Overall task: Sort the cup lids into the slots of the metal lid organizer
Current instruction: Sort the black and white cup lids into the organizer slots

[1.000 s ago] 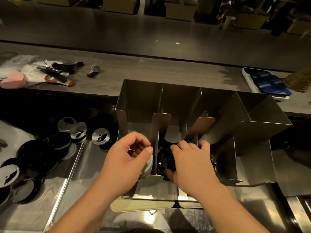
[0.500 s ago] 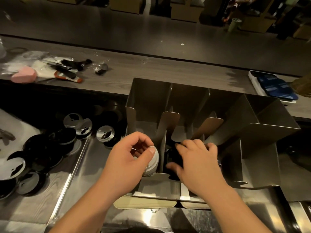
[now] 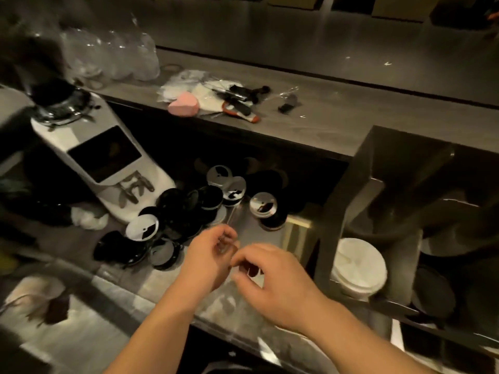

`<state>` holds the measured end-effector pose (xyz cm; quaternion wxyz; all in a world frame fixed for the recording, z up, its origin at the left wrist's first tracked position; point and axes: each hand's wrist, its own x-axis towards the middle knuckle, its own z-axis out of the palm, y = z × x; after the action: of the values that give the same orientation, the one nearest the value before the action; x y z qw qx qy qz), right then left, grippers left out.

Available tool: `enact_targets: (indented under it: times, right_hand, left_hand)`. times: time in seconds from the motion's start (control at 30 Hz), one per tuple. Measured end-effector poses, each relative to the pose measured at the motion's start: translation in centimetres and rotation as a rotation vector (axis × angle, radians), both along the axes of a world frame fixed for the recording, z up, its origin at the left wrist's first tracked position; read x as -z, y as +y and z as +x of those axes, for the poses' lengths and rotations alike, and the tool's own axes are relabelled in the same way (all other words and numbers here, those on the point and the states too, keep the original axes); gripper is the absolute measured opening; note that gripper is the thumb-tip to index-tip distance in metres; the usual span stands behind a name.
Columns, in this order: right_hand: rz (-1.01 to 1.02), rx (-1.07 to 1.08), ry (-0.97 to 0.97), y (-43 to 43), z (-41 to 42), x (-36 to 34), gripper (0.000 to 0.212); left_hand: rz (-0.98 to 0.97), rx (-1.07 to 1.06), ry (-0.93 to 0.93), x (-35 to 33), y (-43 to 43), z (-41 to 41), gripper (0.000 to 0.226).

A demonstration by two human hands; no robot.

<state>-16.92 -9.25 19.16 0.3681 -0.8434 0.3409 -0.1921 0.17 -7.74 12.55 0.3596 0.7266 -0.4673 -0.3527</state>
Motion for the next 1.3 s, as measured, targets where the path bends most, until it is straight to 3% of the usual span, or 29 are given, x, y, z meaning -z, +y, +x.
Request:
enact_targets:
  times: [0.07, 0.13, 0.3, 0.53, 0.7, 0.9, 1.1, 1.17, 1.23, 1.3]
  right_hand:
    - [0.135, 0.024, 0.156, -1.2, 2.5, 4.2, 0.014]
    - [0.241, 0.11, 0.255, -2.4, 4.6, 7.6, 0.013]
    - [0.377, 0.342, 0.328, -6.4, 11.4, 13.7, 0.02]
    - [0.022, 0.193, 0.4, -13.1, 18.2, 17.3, 0.061]
    - [-0.059, 0.047, 0.393, -16.6, 20.9, 20.1, 0.066]
    - [0.003, 0.184, 0.316, -16.8, 21.1, 20.7, 0.053]
    - [0.263, 0.57, -0.07, -14.0, 19.7, 15.8, 0.041]
    - [0.515, 0.721, -0.319, -12.4, 18.7, 13.3, 0.039]
    - [0.825, 0.785, -0.638, -10.0, 17.3, 10.3, 0.037]
    - [1.045, 0.808, -0.765, -7.7, 15.8, 6.9, 0.031]
  left_hand:
    - [0.1, 0.03, -0.373, 3.5, 0.3, 4.0, 0.032]
    - [0.214, -0.036, -0.512, 5.8, 0.4, 7.4, 0.047]
    - [0.419, -0.148, -0.499, 10.3, 0.3, 12.5, 0.058]
    - [0.419, -0.109, -0.485, 15.6, 2.2, 13.1, 0.057]
    - [0.375, -0.109, -0.487, 16.4, 2.6, 13.2, 0.046]
    - [0.23, -0.224, -0.354, 15.6, 2.4, 13.8, 0.034]
    - [0.112, -0.368, -0.24, 11.5, 1.0, 13.9, 0.033]
    - [0.027, -0.442, -0.016, 9.1, 0.1, 13.2, 0.036]
    - [-0.042, -0.434, 0.366, 5.7, -0.8, 11.6, 0.049]
    - [-0.099, -0.338, 0.687, 2.2, -1.6, 9.6, 0.069]
